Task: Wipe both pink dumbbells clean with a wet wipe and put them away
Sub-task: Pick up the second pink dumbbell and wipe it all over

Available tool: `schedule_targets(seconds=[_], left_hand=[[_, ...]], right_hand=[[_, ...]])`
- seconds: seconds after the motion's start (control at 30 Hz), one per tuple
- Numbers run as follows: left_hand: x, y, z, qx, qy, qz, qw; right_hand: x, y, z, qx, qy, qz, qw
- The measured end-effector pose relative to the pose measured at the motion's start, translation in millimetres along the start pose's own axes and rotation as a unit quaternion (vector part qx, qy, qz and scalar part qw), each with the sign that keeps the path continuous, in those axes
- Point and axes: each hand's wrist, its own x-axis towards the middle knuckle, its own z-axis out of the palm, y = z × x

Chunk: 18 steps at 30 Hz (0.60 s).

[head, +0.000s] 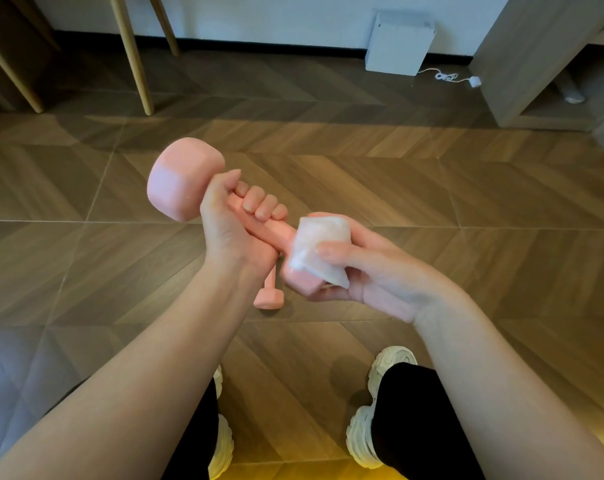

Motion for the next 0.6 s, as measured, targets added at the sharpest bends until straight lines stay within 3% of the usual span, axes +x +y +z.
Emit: schedule_targets(seconds=[0.2,0.4,0.6], left_hand=[[7.3,3.0,-4.9,-0.022,0.049,-0.016,0.998],[7.7,3.5,-5.4,0.0,0.042,-0.019,0.999],[7.7,0.1,-7.5,0.006,0.062,-0.027,0.998]], right_hand=[[9.2,9.3,15.9,-0.069,0.095,-0.05,0.992],[3.3,3.3,1.6,-0.021,0.019,-0.035,0.999],[12.3,15.1,15.6,-0.155,0.163,-0.096,0.97]])
